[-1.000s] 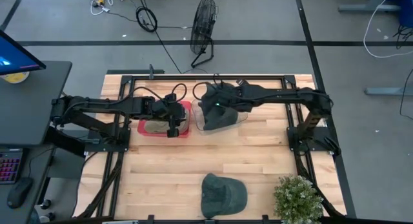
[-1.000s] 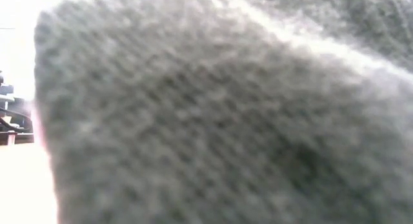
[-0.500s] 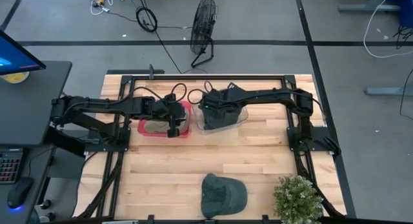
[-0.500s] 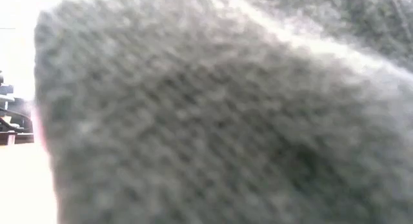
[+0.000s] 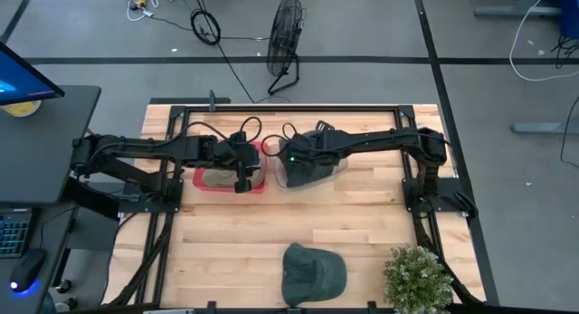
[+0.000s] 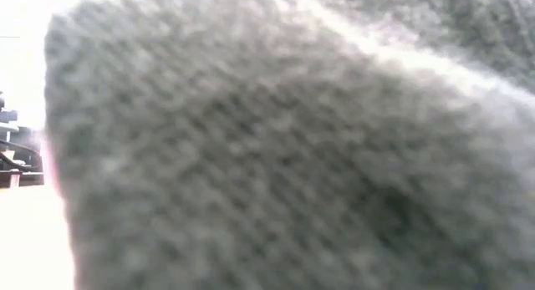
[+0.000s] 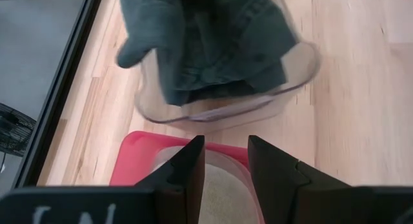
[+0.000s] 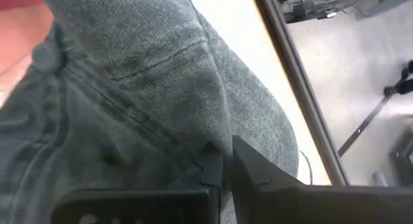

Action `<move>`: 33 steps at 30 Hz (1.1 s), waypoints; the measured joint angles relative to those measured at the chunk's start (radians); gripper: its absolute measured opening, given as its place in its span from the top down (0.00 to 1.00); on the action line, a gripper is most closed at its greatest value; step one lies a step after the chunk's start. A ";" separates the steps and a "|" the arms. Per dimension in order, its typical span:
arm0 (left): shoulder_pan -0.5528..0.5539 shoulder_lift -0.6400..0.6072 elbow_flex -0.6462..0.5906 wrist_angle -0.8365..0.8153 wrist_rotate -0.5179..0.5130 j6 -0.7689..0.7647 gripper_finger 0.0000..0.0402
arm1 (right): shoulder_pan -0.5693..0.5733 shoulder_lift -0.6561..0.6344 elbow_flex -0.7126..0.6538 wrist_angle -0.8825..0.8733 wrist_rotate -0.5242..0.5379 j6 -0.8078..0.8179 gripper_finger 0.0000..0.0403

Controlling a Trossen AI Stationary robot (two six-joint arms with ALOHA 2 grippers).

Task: Pick & Place hat
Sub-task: Put the top black cap into the transparent bin

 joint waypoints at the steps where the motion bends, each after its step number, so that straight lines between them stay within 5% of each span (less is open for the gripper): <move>1: 0.000 0.000 0.000 0.000 0.000 0.000 0.70 | 0.006 0.000 0.000 -0.002 -0.004 0.000 0.97; 6: 0.000 0.000 0.000 0.000 0.000 0.000 0.70 | 0.015 0.014 -0.011 0.012 -0.077 0.029 0.97; 16: 0.000 0.000 0.000 -0.008 0.000 -0.001 0.70 | -0.008 0.007 -0.195 0.258 -0.056 -0.061 0.94; 27: 0.001 0.000 0.000 -0.008 0.000 -0.001 0.70 | -0.048 0.008 -0.218 0.397 -0.043 -0.254 0.60; 33: 0.001 0.000 0.000 -0.030 -0.001 0.000 0.70 | -0.035 -0.014 -0.163 0.223 -0.053 -0.212 0.47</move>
